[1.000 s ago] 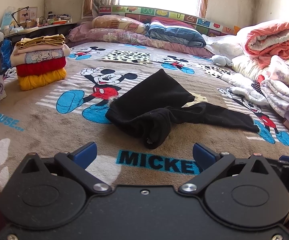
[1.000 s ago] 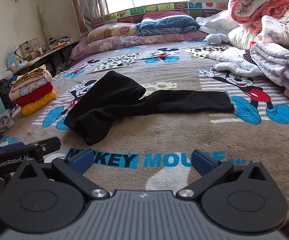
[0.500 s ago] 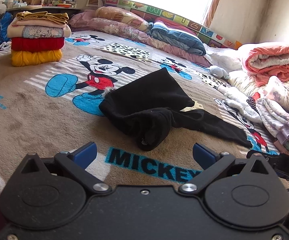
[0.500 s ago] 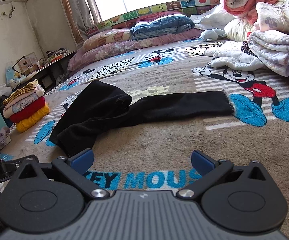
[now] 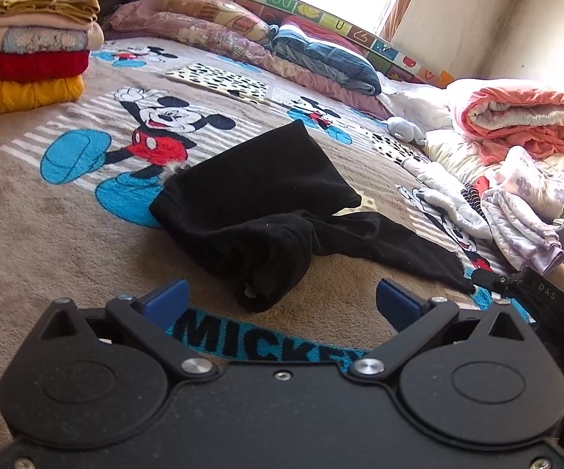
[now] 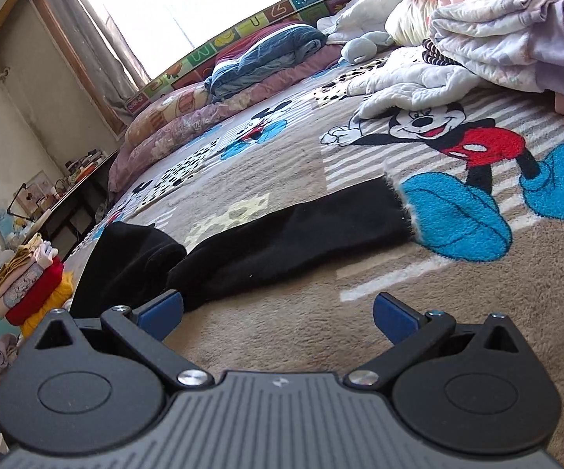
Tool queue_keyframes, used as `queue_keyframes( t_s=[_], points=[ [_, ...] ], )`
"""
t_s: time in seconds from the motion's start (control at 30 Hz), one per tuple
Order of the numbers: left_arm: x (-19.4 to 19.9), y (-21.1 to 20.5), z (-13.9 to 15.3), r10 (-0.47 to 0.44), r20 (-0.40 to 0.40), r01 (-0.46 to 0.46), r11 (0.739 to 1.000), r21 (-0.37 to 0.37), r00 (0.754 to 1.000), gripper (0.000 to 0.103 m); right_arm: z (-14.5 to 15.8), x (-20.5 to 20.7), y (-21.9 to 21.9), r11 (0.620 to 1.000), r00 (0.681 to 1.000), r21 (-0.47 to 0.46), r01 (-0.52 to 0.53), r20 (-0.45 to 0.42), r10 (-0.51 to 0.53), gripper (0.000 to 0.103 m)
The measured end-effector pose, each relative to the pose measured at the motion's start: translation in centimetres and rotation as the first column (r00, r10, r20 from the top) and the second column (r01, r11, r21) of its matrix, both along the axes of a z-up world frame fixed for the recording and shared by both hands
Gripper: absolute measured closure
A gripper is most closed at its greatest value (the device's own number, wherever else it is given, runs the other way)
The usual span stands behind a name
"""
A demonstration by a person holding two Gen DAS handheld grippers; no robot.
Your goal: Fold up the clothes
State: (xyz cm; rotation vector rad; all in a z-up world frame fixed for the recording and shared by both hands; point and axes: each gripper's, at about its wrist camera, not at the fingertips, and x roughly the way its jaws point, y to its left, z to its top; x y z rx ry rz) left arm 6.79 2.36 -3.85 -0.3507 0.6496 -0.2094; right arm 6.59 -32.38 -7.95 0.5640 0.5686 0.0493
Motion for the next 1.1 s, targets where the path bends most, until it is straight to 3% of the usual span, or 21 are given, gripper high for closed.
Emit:
queue_keyframes(
  t_s=[0.17,0.37,0.5,0.7,0.8,0.87,0.93,1.0,1.1],
  points=[
    [1.4,0.8,-0.5,0.045,-0.010,-0.045,0.998,-0.044,0.999,0.001,-1.7,1.2,-3.4,0.992,0.997,0.106,0.072,-0.025,-0.069,0.000],
    [3.3,1.2,-1.7,0.072,-0.038,-0.076,0.989,-0.128,0.997,0.001,-3.4,2.3,-6.6,0.948,0.992,0.293,0.123,-0.017,-0.123,0.000],
    [3.9,0.4,-3.0,0.057,-0.058,-0.066,0.984,-0.164,0.997,0.003,-4.0,3.4,-7.5,0.935,0.992,0.334,0.120,0.004,-0.128,0.000],
    [4.7,-0.9,-3.6,0.056,-0.019,-0.058,0.993,-0.101,0.998,0.005,-4.2,5.1,-7.1,0.953,0.991,0.282,0.112,0.043,-0.129,0.000],
    [5.1,-1.3,-3.9,0.058,-0.002,-0.058,0.996,-0.072,0.998,0.011,-4.1,5.6,-6.8,0.962,0.991,0.253,0.107,0.051,-0.123,0.000],
    [5.4,-1.5,-4.0,0.060,0.007,-0.059,0.997,-0.056,0.998,0.021,-4.1,5.7,-7.0,0.959,0.990,0.262,0.107,0.058,-0.126,0.001],
    [5.4,-1.2,-4.1,0.065,0.005,-0.065,0.996,-0.066,0.998,0.027,-4.1,5.6,-7.5,0.950,0.989,0.291,0.109,0.065,-0.134,0.008],
    [5.4,-0.9,-4.2,0.070,0.003,-0.070,0.995,-0.076,0.998,0.031,-4.4,5.5,-8.0,0.937,0.987,0.329,0.113,0.071,-0.144,0.022],
    [5.5,-0.6,-4.2,0.068,0.001,-0.068,0.993,-0.092,0.998,0.041,-4.8,5.6,-8.4,0.927,0.987,0.355,0.119,0.063,-0.150,0.024]
  ],
)
